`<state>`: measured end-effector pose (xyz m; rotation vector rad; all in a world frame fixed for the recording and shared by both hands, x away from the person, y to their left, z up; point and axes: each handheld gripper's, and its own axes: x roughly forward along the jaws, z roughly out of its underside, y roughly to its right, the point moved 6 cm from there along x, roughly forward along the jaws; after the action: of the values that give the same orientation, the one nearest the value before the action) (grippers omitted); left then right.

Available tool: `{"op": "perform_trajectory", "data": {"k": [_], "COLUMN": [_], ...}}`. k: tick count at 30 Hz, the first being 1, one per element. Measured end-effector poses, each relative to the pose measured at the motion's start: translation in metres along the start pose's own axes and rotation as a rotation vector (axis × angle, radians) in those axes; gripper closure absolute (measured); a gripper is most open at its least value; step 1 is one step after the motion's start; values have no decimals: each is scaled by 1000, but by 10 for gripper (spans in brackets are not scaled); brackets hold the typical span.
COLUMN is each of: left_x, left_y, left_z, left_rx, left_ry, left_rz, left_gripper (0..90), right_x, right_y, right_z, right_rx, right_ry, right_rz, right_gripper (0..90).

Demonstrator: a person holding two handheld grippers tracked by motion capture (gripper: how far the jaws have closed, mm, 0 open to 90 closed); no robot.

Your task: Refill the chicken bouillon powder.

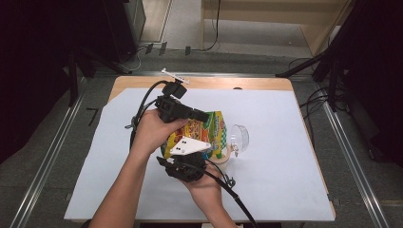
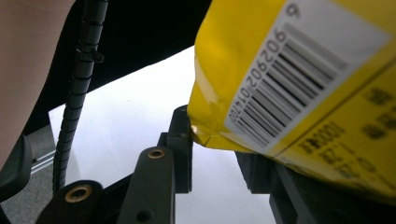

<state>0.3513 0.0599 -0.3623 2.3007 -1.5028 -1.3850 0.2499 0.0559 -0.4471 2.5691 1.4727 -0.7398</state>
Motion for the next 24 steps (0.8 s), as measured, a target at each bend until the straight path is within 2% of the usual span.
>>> {"op": "perform_trajectory", "data": {"k": [12,24], "left_x": [6,6], "left_y": [1,0], "left_z": [-5,-6], "left_rx": [7,10], "left_ry": [-10,3], "left_rz": [13,3], "left_gripper": [780,780], "right_x": [-4,-2], "right_y": [5,8], "right_z": [1,1], "right_rx": [12,7], "right_ry": [-2,-7], "right_rz": [18,23], "right_gripper": [701,701]}}
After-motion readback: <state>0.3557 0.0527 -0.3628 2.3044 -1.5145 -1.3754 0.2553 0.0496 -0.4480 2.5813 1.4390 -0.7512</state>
